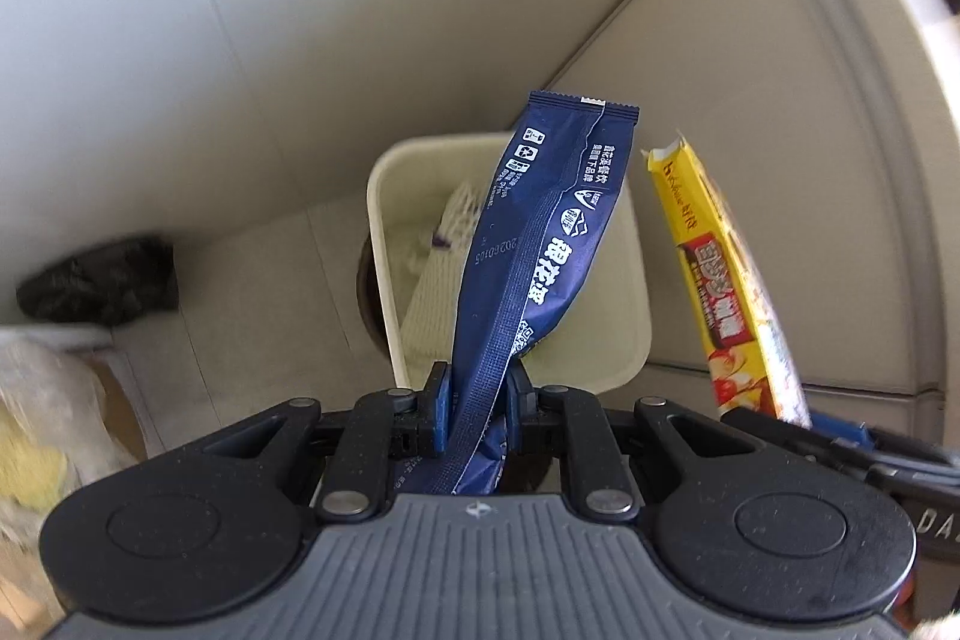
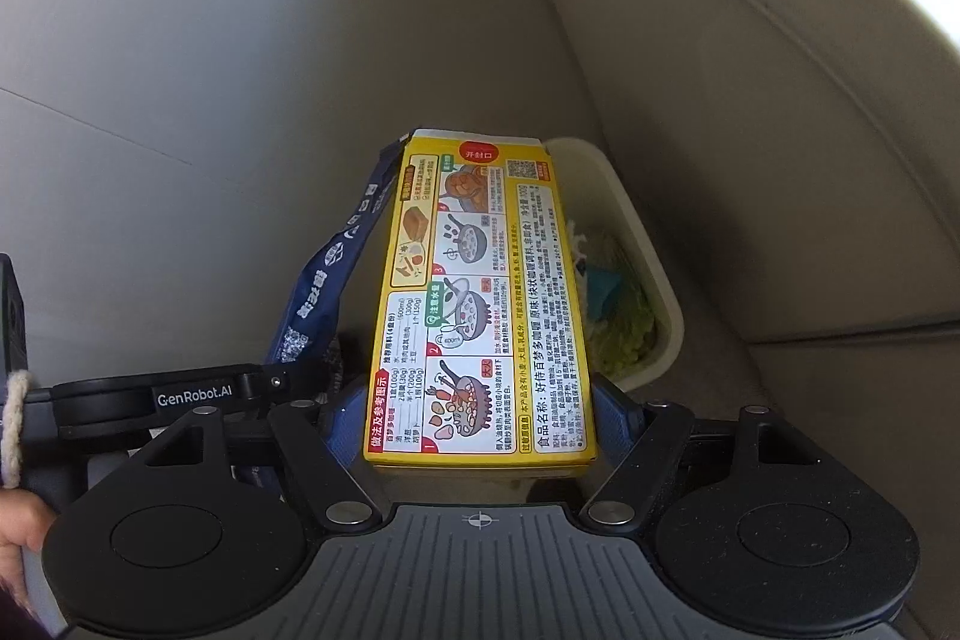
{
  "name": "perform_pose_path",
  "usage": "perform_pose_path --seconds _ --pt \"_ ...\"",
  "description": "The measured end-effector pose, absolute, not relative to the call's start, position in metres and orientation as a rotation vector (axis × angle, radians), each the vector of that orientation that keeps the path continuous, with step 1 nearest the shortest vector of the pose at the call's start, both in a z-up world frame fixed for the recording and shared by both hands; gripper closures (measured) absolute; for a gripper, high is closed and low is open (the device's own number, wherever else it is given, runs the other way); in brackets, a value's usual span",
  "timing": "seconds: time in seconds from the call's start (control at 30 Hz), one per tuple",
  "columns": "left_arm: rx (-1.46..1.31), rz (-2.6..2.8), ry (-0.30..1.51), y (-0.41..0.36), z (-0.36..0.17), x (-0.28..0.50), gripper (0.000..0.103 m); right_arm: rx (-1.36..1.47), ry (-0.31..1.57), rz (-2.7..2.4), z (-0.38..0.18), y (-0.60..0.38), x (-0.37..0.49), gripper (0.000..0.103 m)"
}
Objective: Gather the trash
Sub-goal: 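Lift the blue wrapper and yellow box and carry both down to the bin, then open left gripper over the bin while right gripper releases the yellow box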
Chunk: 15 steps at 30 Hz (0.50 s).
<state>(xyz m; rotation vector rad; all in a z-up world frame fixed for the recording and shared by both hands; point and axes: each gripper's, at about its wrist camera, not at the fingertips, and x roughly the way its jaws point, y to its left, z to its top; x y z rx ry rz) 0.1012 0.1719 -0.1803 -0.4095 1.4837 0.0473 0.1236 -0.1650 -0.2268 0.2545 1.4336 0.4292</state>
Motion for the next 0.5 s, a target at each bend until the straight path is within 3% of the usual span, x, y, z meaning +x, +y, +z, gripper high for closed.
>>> perform_pose_path --seconds 0.5 --pt "-0.381 0.166 1.629 0.155 -0.227 0.109 0.087 0.269 1.665 0.316 -0.302 -0.140 0.162 0.029"
